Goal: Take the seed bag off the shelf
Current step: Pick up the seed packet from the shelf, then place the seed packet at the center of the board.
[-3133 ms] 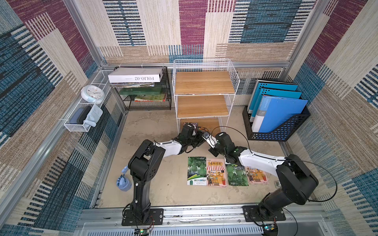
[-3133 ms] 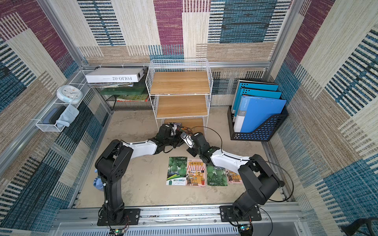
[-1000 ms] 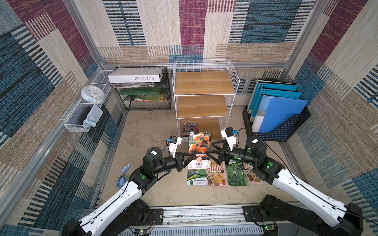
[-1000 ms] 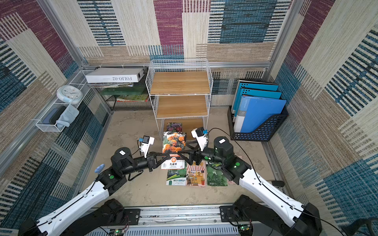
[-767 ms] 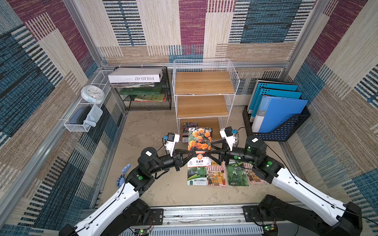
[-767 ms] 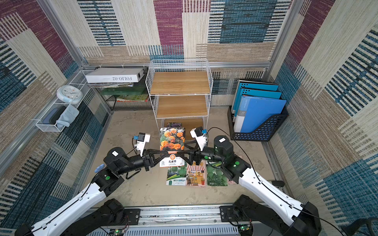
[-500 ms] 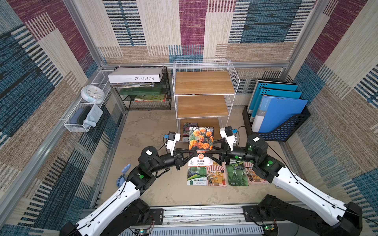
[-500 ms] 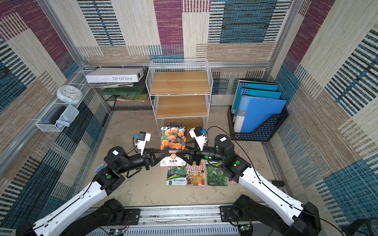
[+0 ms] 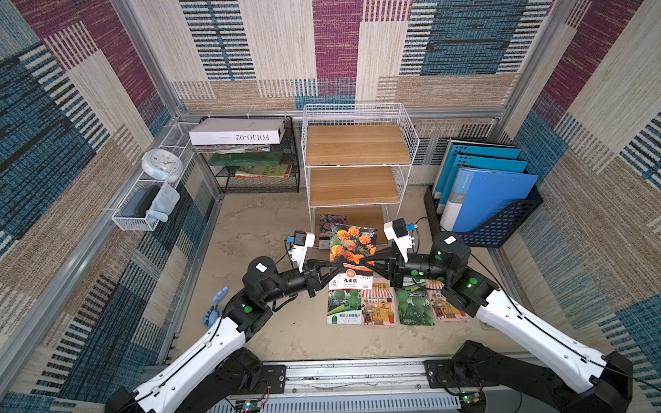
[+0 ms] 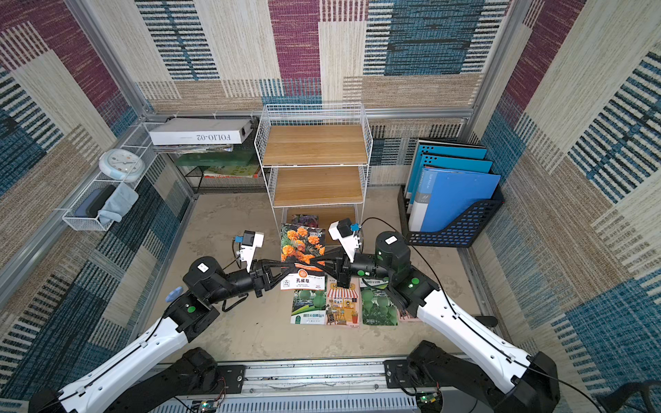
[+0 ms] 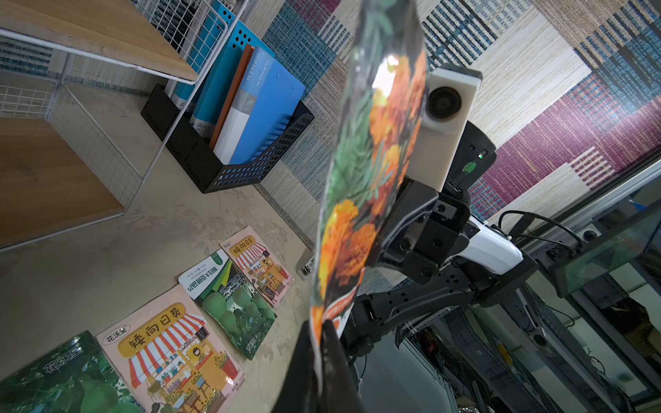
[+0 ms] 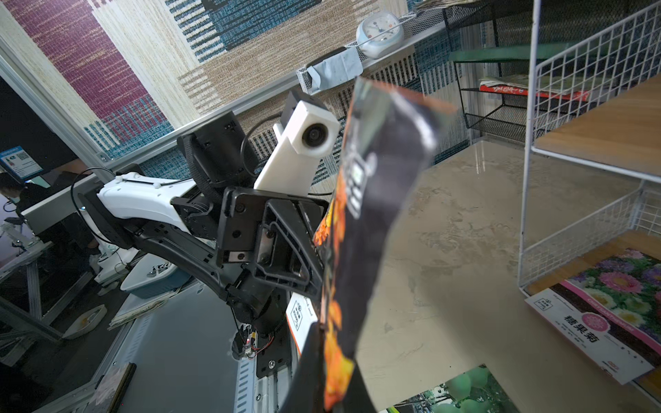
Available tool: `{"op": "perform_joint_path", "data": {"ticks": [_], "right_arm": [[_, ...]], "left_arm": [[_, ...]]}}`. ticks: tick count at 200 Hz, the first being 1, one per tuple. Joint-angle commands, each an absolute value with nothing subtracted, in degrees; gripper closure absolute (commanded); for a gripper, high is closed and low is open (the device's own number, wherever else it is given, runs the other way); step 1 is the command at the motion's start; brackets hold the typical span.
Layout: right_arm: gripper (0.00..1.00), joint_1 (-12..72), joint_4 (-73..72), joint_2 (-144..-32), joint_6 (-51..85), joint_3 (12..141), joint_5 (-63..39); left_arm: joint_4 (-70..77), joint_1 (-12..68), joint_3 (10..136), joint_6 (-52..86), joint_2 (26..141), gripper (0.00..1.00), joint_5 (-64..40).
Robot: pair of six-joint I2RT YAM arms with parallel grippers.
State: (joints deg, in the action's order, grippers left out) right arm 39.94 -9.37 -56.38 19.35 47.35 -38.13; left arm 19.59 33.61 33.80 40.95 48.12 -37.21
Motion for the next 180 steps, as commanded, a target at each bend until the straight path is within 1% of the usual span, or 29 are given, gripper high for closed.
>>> {"op": "perform_joint_path", "data": {"ticks": [1, 28, 30, 35, 43, 44, 47, 51, 52, 57, 59, 96, 119, 130, 145, 163, 180], "right_arm": [[1.0, 39.9, -10.6, -56.4, 18.9, 47.7, -38.3], [1.0, 39.9, -10.1, -56.6, 18.7, 48.1, -38.0], [1.0, 39.9, -10.1, -56.7, 18.7, 48.1, -38.0], [1.0, 39.9, -9.9, -56.7, 18.8, 48.3, -37.4], [1.0, 39.9, -9.5, -56.9, 19.0, 48.6, -36.3], [1.0, 39.9, -9.5, -56.9, 19.0, 48.6, -36.1], [1.0, 39.9, -9.1, -57.0, 19.1, 48.7, -35.4], [1.0, 39.9, -8.7, -57.1, 19.2, 48.9, -34.7], [1.0, 39.9, -8.6, -57.1, 19.2, 49.0, -34.5], [1.0, 39.9, -7.8, -57.4, 19.2, 49.4, -33.2], [1.0, 39.9, -7.5, -57.4, 19.2, 49.6, -32.7], [1.0, 39.9, -4.5, -59.6, 20.4, 50.9, -24.2], [1.0, 39.9, -4.3, -62.1, 21.6, 50.5, -21.3], [1.0, 39.9, -5.1, -63.5, 22.4, 50.0, -21.4], [1.0, 40.0, -7.0, -66.1, 23.5, 49.3, -23.9], [1.0, 40.4, -9.1, -70.2, 25.5, 49.5, -27.1], [1.0, 42.4, -12.9, -73.6, 28.1, 49.0, -26.9]], "left_arm": [[20.2, 33.6, 34.2, 40.2, 48.2, 1.0, -36.2], [18.3, 33.6, 34.9, 39.6, 48.3, 1.0, -36.0], [17.9, 33.6, 35.1, 39.4, 48.3, 0.99, -35.9], [16.4, 33.6, 35.6, 39.0, 48.2, 0.86, -35.5], [14.1, 33.6, 36.2, 38.2, 47.8, 0.54, -34.8], [13.8, 33.6, 36.2, 38.2, 47.8, 0.52, -34.7], [12.8, 33.6, 36.4, 37.8, 47.5, 0.38, -34.3], [11.8, 33.6, 36.5, 37.3, 47.2, 0.24, -33.8], [11.5, 33.6, 36.6, 37.2, 47.2, 0.23, -33.7], [10.1, 33.6, 36.8, 36.5, 46.6, 0.04, -33.7], [9.4, 33.6, 36.9, 36.2, 46.4, 0.02, -32.7], [-4.0, 33.6, 39.0, 30.6, 41.0, 0.01, -23.0], [-12.4, 33.6, 40.5, 29.4, 37.4, 0.01, -12.9], [-17.0, 33.6, 41.6, 29.0, 36.0, 0.01, -7.0], [-21.0, 33.6, 42.6, 28.2, 34.2, 0.0, -2.2], [-22.5, 33.6, 42.9, 27.4, 31.8, 0.01, -0.3], [-23.1, 33.6, 43.5, 27.2, 30.2, 0.01, -0.2]]}}
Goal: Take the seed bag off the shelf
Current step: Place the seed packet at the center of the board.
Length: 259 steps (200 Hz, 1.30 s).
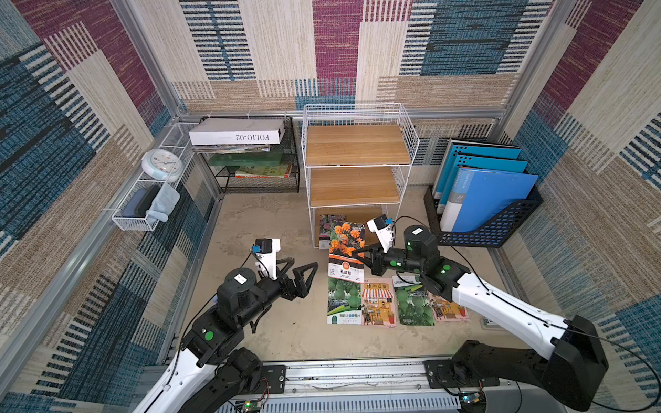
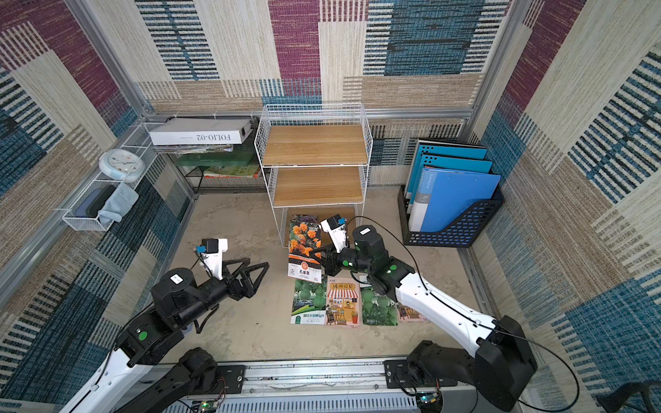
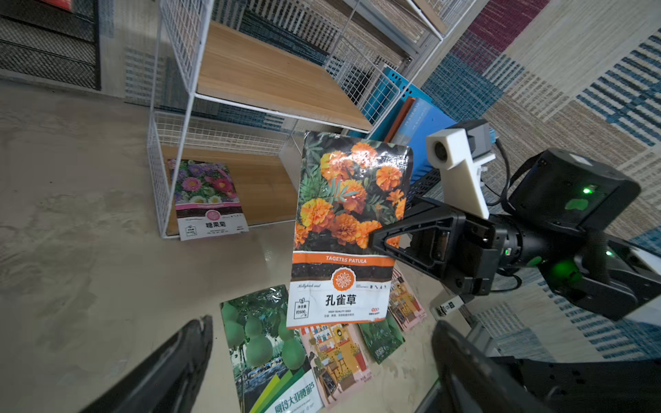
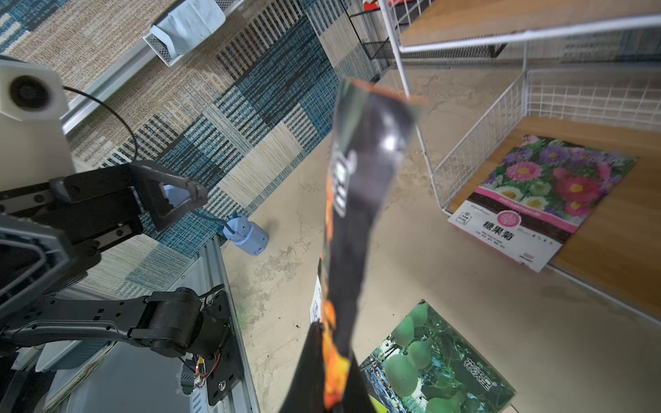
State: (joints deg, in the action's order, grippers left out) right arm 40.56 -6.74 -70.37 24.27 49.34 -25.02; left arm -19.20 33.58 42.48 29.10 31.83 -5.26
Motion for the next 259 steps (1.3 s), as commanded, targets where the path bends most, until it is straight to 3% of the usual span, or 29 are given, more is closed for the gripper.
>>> {"op": "perform_joint_path", "data": {"ticks": [1, 65, 134, 259], "right_arm": [[1.0, 42.5, -13.0, -73.8, 28.2, 49.0, -26.9], [1.0, 54.5, -19.7, -93.7, 34.5, 58.6, -23.3], [1.0, 61.0, -26.8, -116.0, 44.6, 72.1, -24.8], [1.0, 61.8, -30.5, -133.3, 57.7, 83.8, -24.9]], "left_arm": [[-23.1, 33.6, 43.6, 27.2, 30.2, 0.01, -0.2], [-24.2, 33.6, 48.4, 30.3, 31.5, 0.01, -7.6], [-29.5, 33.6, 52.5, 31.0, 31.3, 0.0, -9.9], [-31.6, 33.6, 51.7, 30.8, 32.3, 0.01, -9.6]]}}
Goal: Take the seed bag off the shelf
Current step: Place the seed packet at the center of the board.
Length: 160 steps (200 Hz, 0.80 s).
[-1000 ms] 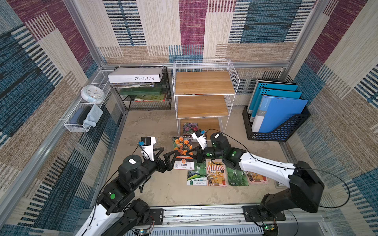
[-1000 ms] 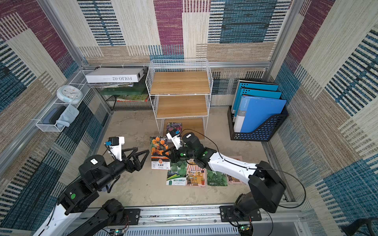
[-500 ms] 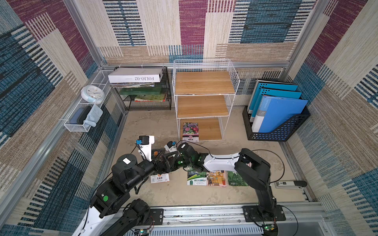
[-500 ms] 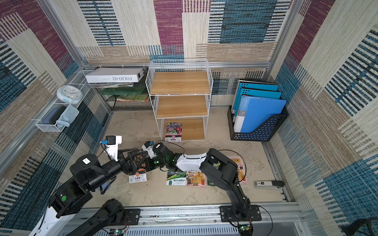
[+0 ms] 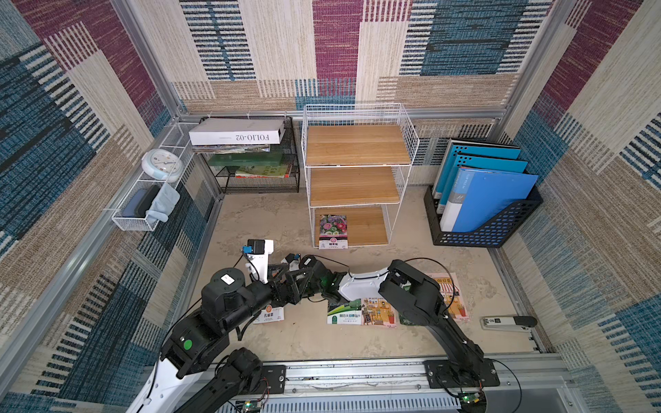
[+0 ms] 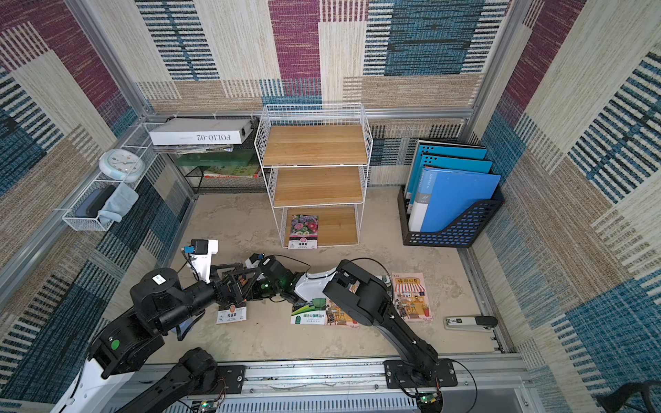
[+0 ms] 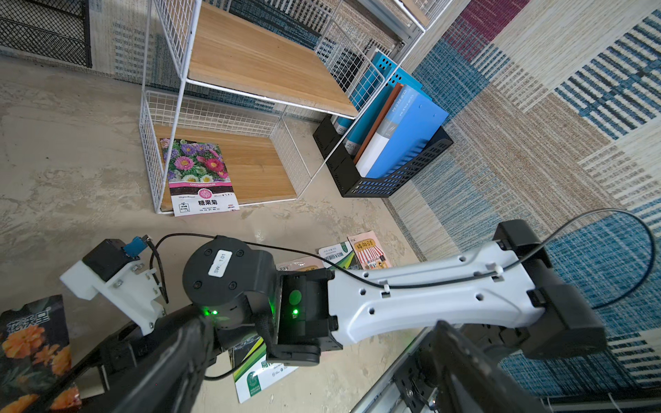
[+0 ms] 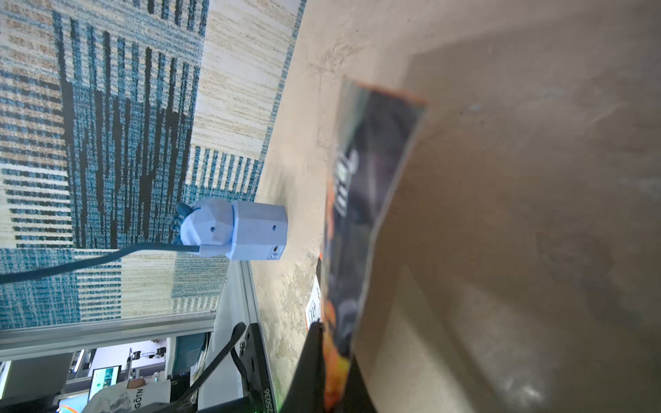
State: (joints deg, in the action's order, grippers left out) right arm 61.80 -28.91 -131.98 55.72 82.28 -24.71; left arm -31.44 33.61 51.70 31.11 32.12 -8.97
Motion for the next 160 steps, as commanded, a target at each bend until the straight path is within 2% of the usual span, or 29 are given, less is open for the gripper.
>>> {"op": "perform_joint_path", "data": {"ticks": [1, 96, 124, 144, 160], "right_arm": [[1.0, 61.8, -30.4, -133.4, 57.7, 83.8, -24.9], [1.0, 62.8, -17.7, -134.7, 57.1, 87.0, -20.6], [0.7, 62.8, -15.7, -135.0, 57.7, 87.0, -19.5], [0.59, 62.8, -11.9, -134.6, 57.6, 87.3, -17.8], [0.54, 62.8, -9.4, -134.3, 57.2, 87.8, -16.7]], "left_arm": [[-31.6, 33.6, 51.7, 30.8, 32.4, 0.01, -9.6], [-31.6, 33.6, 50.8, 31.5, 32.3, 0.0, -9.8], [-31.9, 33.6, 50.7, 31.5, 32.2, 0.0, -9.8], [-32.2, 33.5, 50.7, 31.5, 32.0, 0.01, -9.8], [-32.3, 33.6, 50.7, 31.5, 31.9, 0.0, -9.7]]}}
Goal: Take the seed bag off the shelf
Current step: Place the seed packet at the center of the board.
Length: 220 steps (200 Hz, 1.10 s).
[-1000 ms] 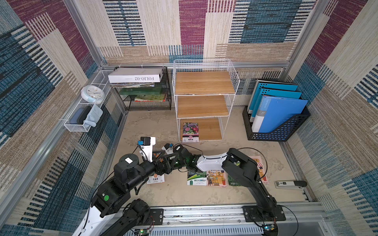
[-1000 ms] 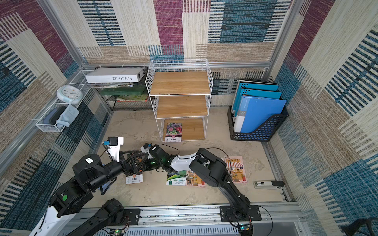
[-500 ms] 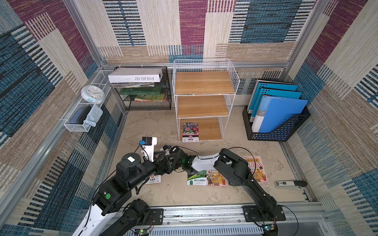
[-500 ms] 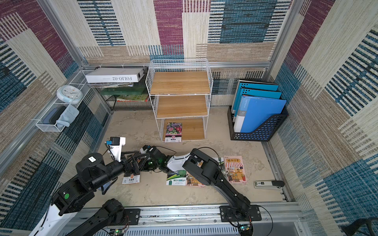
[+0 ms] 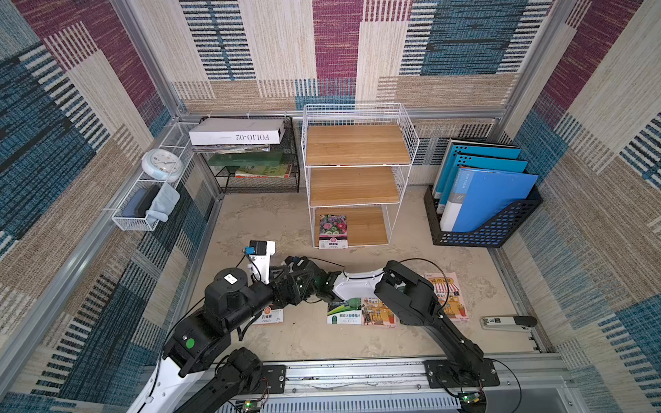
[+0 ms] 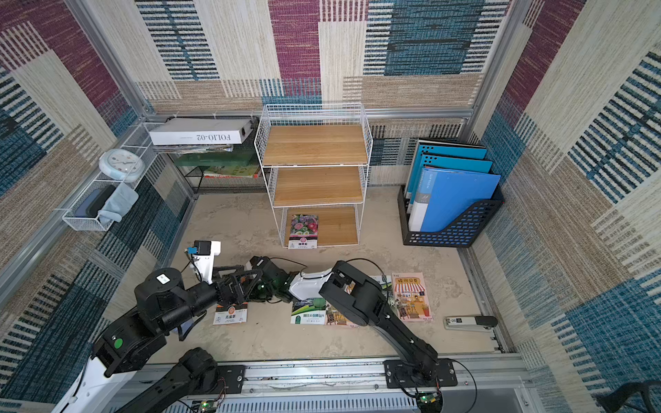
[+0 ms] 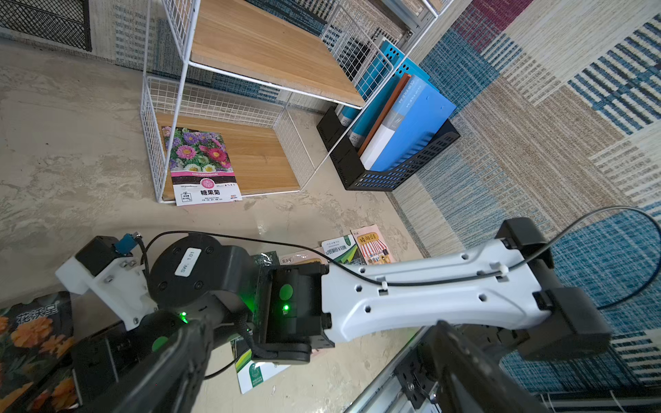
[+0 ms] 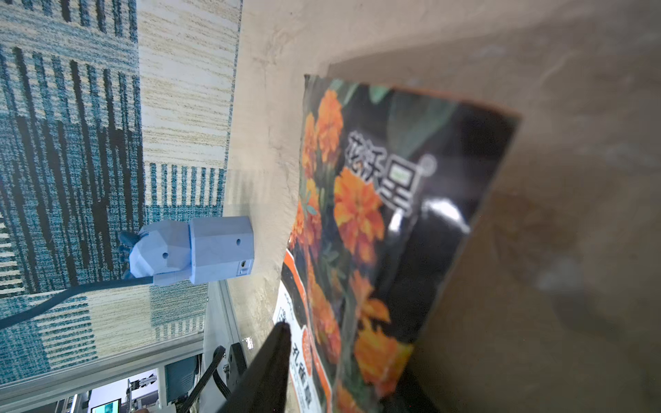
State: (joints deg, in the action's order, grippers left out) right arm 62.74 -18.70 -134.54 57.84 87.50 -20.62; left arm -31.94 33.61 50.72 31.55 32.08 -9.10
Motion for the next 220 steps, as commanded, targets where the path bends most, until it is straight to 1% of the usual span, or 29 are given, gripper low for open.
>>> {"op": "perform_joint_path", "data": {"ticks": [1, 32, 81, 117, 138, 156, 171, 189, 205, 220], "right_arm": [[0.54, 62.8, -9.2, -134.3, 57.2, 87.9, -16.6], [0.45, 62.8, -5.0, -133.4, 57.8, 88.1, -14.6], [0.43, 63.0, 4.2, -131.3, 58.8, 88.4, -9.3], [0.43, 63.5, 7.0, -128.3, 57.7, 86.5, -6.3], [0.43, 63.6, 7.5, -124.7, 55.6, 84.8, -2.8], [0.43, 63.6, 9.0, -121.3, 51.2, 84.4, 0.2], [0.45, 63.6, 11.6, -118.2, 45.7, 83.7, 4.2], [0.47, 63.6, 15.6, -113.8, 38.9, 81.2, 12.9], [0.49, 63.5, 16.2, -109.2, 33.4, 76.7, 22.4], [0.5, 62.9, 14.5, -105.5, 24.4, 72.1, 27.8]], "left_arm": [[-32.3, 33.6, 50.7, 31.5, 31.9, 0.0, -9.7], [-32.5, 33.6, 50.9, 31.5, 31.7, 0.01, -9.7], [-33.3, 33.6, 51.1, 31.3, 31.1, 0.01, -9.4], [-33.7, 33.6, 51.0, 31.3, 30.4, 0.01, -9.2], [-33.6, 33.6, 50.6, 31.7, 30.0, 0.0, -9.3], [-33.5, 33.6, 49.8, 32.4, 29.7, 0.0, -9.6], [-33.3, 33.6, 49.0, 33.0, 29.4, 0.0, -9.6], [-33.4, 33.6, 48.1, 34.4, 29.3, 0.01, -9.3], [-33.4, 33.6, 46.8, 36.0, 29.7, 0.0, -9.5], [-33.2, 33.6, 45.1, 38.1, 30.2, 0.01, -9.4]]}}
